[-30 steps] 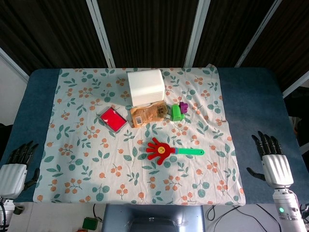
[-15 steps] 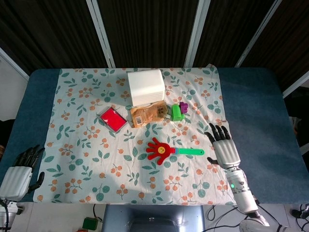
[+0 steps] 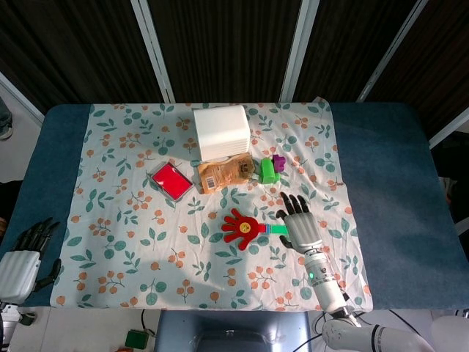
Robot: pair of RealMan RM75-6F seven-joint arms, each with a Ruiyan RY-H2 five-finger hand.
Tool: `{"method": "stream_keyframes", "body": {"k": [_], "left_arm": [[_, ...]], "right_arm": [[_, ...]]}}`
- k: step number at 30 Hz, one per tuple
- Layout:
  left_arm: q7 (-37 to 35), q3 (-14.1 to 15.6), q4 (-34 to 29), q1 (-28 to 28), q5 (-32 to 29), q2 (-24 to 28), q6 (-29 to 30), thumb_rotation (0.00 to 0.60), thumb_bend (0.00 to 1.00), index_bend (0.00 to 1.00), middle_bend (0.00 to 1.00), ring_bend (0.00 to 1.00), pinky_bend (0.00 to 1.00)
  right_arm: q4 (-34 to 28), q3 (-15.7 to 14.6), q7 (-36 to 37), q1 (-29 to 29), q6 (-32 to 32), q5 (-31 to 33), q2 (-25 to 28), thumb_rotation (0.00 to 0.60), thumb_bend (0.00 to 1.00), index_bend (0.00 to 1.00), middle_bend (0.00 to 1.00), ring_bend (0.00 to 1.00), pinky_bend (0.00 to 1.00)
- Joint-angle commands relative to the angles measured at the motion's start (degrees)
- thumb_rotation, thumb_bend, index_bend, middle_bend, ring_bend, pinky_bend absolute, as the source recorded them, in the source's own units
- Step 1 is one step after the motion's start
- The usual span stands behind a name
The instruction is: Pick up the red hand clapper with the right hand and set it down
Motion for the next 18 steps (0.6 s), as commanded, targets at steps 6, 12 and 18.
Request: {"method": "stream_keyframes", "body": {"k": [6,12,18], "left_arm": [[0.26,0.32,-0.15,-0.03,0.57,0.05,-0.06,0.600,0.48,0.00,0.00,0.02,0.14],[0.70,0.48,-0.16,-0.04,0.72,0.02,-0.16,0.600,0.48,0.00,0.00,0.02,0.14],[0.82,0.66,-0.21,0.09,0.94,0.06,0.00,0.600,0.48,0.00,0.00,0.02,0.14]], "right_arm": [[2.46,-1.31,2.56,0.36,0.02,-0.38,-1.29,0.600,0.41,0.53,0.00,0.00,0.00],[4.80,-1.22,3.59,1.02,-0.16,-0.25,-2.49,0.600,0.41,0.54,0.01,0.00,0.00],[5.80,-1.25,3.83,1.55,-0.26,-0.02,-3.15,0.600,0.41,0.54,0.01,0.00,0.00]]}}
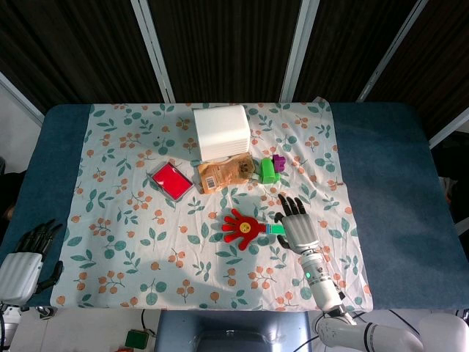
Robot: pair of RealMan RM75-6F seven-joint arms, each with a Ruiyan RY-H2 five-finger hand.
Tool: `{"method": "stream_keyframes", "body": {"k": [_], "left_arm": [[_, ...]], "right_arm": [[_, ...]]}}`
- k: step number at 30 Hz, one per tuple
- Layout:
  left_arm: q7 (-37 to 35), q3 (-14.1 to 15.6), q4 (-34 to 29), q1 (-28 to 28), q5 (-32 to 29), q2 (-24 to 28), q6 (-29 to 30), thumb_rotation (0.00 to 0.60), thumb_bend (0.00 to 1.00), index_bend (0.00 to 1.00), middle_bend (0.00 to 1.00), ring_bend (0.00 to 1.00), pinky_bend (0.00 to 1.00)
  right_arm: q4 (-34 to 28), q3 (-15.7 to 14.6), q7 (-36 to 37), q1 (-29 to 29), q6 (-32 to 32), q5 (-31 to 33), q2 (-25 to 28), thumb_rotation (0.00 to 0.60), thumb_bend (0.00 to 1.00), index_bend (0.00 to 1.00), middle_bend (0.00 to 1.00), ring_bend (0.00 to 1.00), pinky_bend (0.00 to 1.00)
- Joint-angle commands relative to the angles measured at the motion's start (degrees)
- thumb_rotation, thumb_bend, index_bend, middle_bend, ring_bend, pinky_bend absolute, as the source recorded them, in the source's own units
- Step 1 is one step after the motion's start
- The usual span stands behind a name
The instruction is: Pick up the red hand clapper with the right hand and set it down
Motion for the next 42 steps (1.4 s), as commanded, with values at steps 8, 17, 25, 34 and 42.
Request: {"method": "stream_keyframes", "body": {"k": [8,17,25,34,42], "left_arm": [[-0.48,0.11,-0.01,0.23,0.38,0.30,0.53,0.600,0.48,0.00,0.00,0.02,0.14],[-0.52,0.12,-0.01,0.35,0.44,0.42,0.75,0.600,0.48,0.00,0.00,0.02,0.14],[-0.42,0.17,-0.04,0.37,0.53,0.42,0.73,0.600,0.47,0.00,0.00,0.02,0.14],[-0.33,0.22,-0.06,0.40,0.73,0.39,0.83,0.600,0.47,0.00,0.00,0.02,0.14],[-0.13,0.17,-0.10,0.42,0.54,0.33,0.76,0.600,0.47,0.00,0.00,0.02,0.14]], "right_arm": [[1.48,-0.35,0.10,0.52,-0.41,0.73,-0.94,0.600,0.42,0.56,0.02,0.00,0.00],[2.09,-0.15,0.46,0.78,-0.69,1.43,-1.19,0.600,0.45,0.56,0.02,0.00,0.00],[2.31,0.11,1.43,1.00,-0.37,1.29,-1.40,0.600,0.47,0.63,0.11,0.00,0.00],[3.77,-0.01,10.57,0.19,2.74,-4.45,-1.57,0.600,0.56,0.76,0.45,0.34,0.38],[5.15,-0.24,14.04,0.08,3.25,-6.56,-1.98,0.600,0.58,0.80,0.57,0.53,0.57]]}}
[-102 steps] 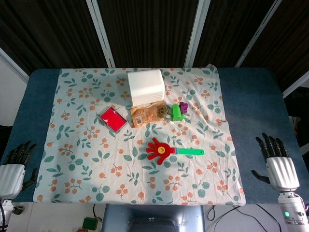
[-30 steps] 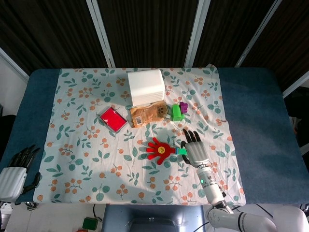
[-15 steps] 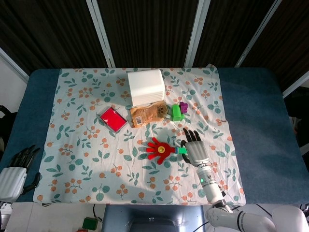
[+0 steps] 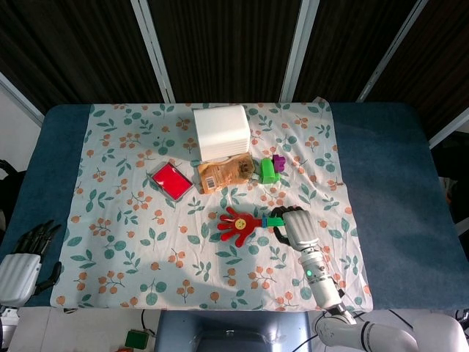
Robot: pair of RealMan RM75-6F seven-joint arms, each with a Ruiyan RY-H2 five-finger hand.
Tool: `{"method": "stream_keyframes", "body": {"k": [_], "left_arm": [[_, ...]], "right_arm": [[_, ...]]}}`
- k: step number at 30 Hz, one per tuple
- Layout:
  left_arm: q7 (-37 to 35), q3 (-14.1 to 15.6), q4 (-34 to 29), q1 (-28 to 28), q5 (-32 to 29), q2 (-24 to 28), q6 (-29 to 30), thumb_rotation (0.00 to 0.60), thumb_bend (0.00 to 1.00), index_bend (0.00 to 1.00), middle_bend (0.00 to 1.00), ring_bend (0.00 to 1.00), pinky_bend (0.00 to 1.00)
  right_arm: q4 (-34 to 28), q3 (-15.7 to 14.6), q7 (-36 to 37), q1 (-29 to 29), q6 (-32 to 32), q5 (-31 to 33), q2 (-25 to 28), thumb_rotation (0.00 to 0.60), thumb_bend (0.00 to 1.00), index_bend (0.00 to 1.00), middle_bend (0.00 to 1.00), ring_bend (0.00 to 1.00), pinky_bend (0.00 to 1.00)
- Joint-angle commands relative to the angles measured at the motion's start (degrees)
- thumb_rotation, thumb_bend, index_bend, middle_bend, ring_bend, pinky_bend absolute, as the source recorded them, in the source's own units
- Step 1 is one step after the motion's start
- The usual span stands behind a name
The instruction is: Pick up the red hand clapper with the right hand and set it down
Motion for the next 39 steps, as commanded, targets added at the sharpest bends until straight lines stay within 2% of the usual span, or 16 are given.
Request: {"method": "stream_keyframes", "body": {"k": [1,6,8,13,16,19,22,23,24,26,28,32,35,39], "left_arm": [[-0.01,0.01,0.01,0.04,0.00,-0.01,0.05,0.600,0.47,0.00,0.00,0.02,0.14],[-0.21,-0.04,0.04,0.05,-0.03,0.07,0.10,0.600,0.47,0.00,0.00,0.02,0.14],[-0.20,-0.07,0.04,0.05,-0.07,0.06,0.11,0.600,0.47,0.00,0.00,0.02,0.14],[-0.17,-0.06,0.00,0.07,-0.11,0.06,0.07,0.600,0.47,0.00,0.00,0.02,0.14],[-0.08,-0.09,-0.03,0.05,-0.12,0.04,0.06,0.600,0.47,0.00,0.00,0.02,0.14],[-0.04,-0.13,-0.02,0.02,-0.21,0.02,-0.02,0.600,0.47,0.00,0.00,0.02,0.14],[0.09,-0.16,-0.03,-0.05,-0.38,-0.01,-0.24,0.600,0.47,0.00,0.00,0.02,0.14],[0.13,-0.15,-0.03,-0.08,-0.44,-0.02,-0.34,0.600,0.47,0.00,0.00,0.02,0.14],[0.18,-0.17,-0.04,-0.11,-0.51,-0.05,-0.43,0.600,0.47,0.00,0.00,0.02,0.14],[0.34,-0.24,-0.07,-0.16,-0.70,-0.09,-0.56,0.600,0.47,0.00,0.00,0.02,0.14],[0.44,-0.27,-0.10,-0.15,-0.82,-0.12,-0.58,0.600,0.48,0.00,0.00,0.02,0.14],[0.64,-0.38,-0.08,-0.23,-1.03,-0.18,-0.74,0.600,0.47,0.00,0.00,0.02,0.14],[0.67,-0.35,-0.12,-0.28,-1.08,-0.18,-0.88,0.600,0.48,0.00,0.00,0.02,0.14],[0.75,-0.37,-0.17,-0.31,-1.14,-0.18,-0.95,0.600,0.47,0.00,0.00,0.02,0.14]], "right_arm": [[0.40,-0.07,0.91,-0.06,0.10,-0.53,-0.17,0.600,0.58,0.81,0.59,0.54,0.59],[1.58,-0.17,4.60,-0.38,1.63,-2.75,-0.81,0.600,0.58,0.87,0.69,0.68,0.76],[2.05,-0.26,6.18,-0.46,2.13,-3.67,-1.03,0.600,0.58,0.89,0.72,0.72,0.80],[3.05,-0.47,12.32,-0.83,3.91,-6.49,-1.45,0.600,0.59,0.92,0.75,0.76,0.83],[3.99,-0.64,18.67,-1.39,6.25,-9.03,-1.81,0.600,0.59,0.93,0.76,0.77,0.84],[5.35,-0.99,28.81,-2.04,9.97,-12.71,-2.41,0.600,0.59,0.93,0.76,0.77,0.84],[6.15,-2.27,46.50,-2.76,14.34,-17.52,-2.33,0.600,0.59,0.93,0.76,0.77,0.84],[6.72,-3.56,55.84,-2.99,16.52,-20.24,-1.80,0.600,0.59,0.93,0.76,0.77,0.84],[8.19,-4.14,61.23,-3.25,18.54,-21.84,-1.66,0.600,0.59,0.93,0.76,0.77,0.84],[13.40,-3.02,67.21,-4.05,23.62,-22.69,-3.95,0.600,0.59,0.93,0.76,0.77,0.84],[16.83,-1.40,70.16,-4.73,27.19,-22.09,-6.59,0.600,0.59,0.93,0.76,0.77,0.84],[18.14,1.20,79.39,-5.80,31.45,-20.38,-9.19,0.600,0.60,0.93,0.76,0.77,0.84],[19.99,2.08,79.43,-5.72,30.99,-19.16,-10.38,0.600,0.60,0.93,0.76,0.76,0.83],[24.26,-0.41,70.22,-4.27,24.42,-19.09,-10.63,0.600,0.60,0.93,0.76,0.77,0.84]]}}
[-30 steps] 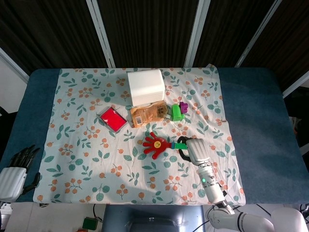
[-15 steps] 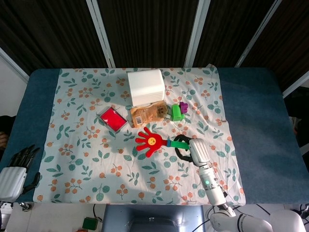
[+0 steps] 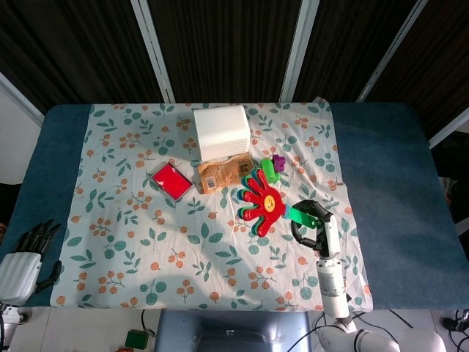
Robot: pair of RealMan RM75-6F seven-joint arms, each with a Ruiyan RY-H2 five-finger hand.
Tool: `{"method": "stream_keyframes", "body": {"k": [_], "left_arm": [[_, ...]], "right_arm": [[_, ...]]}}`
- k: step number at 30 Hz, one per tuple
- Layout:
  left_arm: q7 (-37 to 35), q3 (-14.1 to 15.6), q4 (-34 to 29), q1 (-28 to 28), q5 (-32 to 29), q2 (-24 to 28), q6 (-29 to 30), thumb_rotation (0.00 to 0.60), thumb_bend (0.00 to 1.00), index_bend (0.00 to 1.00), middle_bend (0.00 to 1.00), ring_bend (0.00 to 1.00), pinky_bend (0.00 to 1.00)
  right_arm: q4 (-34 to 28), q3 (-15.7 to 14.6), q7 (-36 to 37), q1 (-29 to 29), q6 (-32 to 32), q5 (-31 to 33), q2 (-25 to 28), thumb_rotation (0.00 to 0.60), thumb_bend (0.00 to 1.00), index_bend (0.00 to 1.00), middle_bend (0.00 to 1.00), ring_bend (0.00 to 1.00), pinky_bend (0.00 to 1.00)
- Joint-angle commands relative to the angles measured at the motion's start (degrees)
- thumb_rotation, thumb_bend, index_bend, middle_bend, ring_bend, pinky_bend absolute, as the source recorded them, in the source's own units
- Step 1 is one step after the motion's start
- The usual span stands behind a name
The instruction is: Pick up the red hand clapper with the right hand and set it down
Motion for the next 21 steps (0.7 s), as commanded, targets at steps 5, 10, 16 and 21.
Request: {"method": "stream_keyframes", "body": {"k": [5,10,16,21], "left_arm": [[-0.10,0.06,-0.09,0.07,0.18,0.07,0.19,0.600,0.47,0.00,0.00,0.02,0.14],[-0.47,0.18,0.05,0.08,0.42,0.15,0.20,0.600,0.48,0.00,0.00,0.02,0.14],[-0.25,0.19,-0.02,0.10,0.38,0.12,0.22,0.600,0.47,0.00,0.00,0.02,0.14],[-0.79,0.37,-0.17,-0.03,0.59,0.40,-0.10,0.600,0.48,0.00,0.00,0.02,0.14]], "right_arm": [[-1.04,-4.98,-19.32,3.31,-21.95,1.58,4.34,0.600,0.62,0.94,0.76,0.78,0.85],[-10.63,-4.86,-28.85,3.44,-27.37,4.58,9.27,0.600,0.63,0.95,0.77,0.79,0.85],[-15.69,-4.24,-18.22,1.79,-19.12,0.04,11.00,0.600,0.63,0.95,0.77,0.79,0.85],[-12.61,0.42,-8.41,-1.09,-6.20,-0.49,6.69,0.600,0.63,0.95,0.77,0.79,0.85]]}}
